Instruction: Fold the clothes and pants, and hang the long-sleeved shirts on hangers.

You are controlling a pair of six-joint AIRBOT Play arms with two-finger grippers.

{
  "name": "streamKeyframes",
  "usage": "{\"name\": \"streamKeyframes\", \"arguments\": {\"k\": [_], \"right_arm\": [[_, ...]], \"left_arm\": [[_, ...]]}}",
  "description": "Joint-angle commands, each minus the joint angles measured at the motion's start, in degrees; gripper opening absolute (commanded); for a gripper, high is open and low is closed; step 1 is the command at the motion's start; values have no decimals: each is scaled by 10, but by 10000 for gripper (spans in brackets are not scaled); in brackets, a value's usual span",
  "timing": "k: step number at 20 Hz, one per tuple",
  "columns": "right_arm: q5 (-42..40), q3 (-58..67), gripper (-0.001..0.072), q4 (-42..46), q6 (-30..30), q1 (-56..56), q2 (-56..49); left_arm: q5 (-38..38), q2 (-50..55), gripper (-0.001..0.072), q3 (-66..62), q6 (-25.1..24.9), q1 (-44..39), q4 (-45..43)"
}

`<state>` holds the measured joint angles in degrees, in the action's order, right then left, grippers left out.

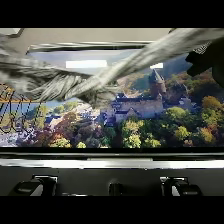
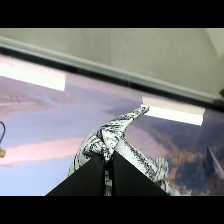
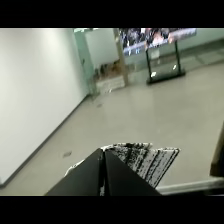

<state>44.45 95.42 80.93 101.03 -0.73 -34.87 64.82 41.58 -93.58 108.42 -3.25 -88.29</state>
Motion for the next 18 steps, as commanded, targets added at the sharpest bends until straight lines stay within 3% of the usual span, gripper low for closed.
{"name": "streamKeyframes", "arguments": {"k": [1, 3, 5, 9, 12, 15, 18], "right_arm": [[-5, 7, 25, 156, 103, -1, 92], [-15, 8, 25, 198, 146, -2, 94], [-15, 7, 25, 201, 145, -1, 70], [-17, 7, 25, 225, 129, -1, -47], [-36, 8, 25, 305, 129, -2, -173], [-64, 8, 25, 385, 195, -2, -294], [-37, 8, 26, 392, 255, -1, -410]], "left_arm": [[2, -76, 18, -14, 94, 1, -80], [2, -84, 19, -14, 105, 0, -81], [-9, -74, 19, -4, 123, 0, -81], [-139, -14, 19, 72, 136, -1, -30], [-217, 96, 19, 104, 135, -1, 23], [-285, 245, 19, 104, 108, -1, 66], [-285, 382, 19, 104, 64, -1, 119]]}}
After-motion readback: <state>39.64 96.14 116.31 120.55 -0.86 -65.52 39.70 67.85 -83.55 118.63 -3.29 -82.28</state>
